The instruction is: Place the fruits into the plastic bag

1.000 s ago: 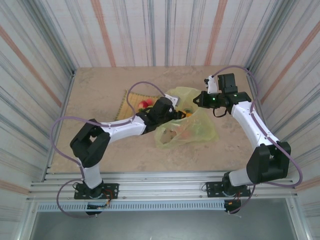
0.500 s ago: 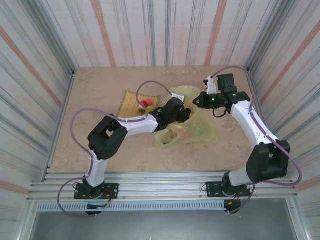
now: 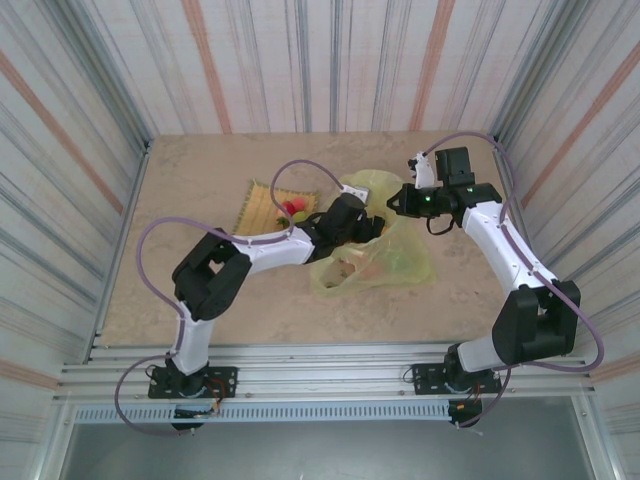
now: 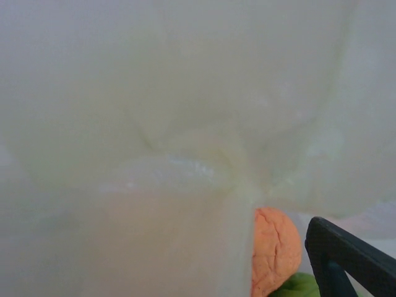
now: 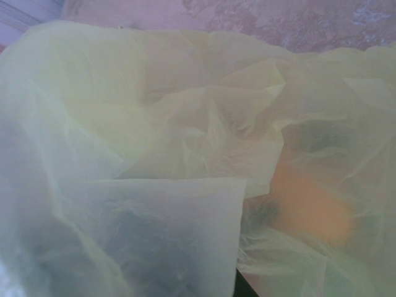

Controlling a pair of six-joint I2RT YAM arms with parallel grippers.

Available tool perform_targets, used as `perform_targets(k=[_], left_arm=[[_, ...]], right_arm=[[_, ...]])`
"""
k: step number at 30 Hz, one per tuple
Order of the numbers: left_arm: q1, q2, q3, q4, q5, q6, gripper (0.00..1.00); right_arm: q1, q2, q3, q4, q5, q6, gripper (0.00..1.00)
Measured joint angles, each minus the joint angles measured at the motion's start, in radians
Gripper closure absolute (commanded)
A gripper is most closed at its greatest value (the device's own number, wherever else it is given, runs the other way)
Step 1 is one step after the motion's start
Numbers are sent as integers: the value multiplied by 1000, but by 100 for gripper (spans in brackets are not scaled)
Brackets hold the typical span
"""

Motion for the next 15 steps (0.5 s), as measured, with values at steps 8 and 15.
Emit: perform_targets(k=[8,15], left_arm=[[32,-144,-126,-11,97,3,7],[62,-287,-250,-29,245,27,8]], right_arm=[[-11,0,0,-7,4,0,100],[-20,0,0,-7,7,0,100]])
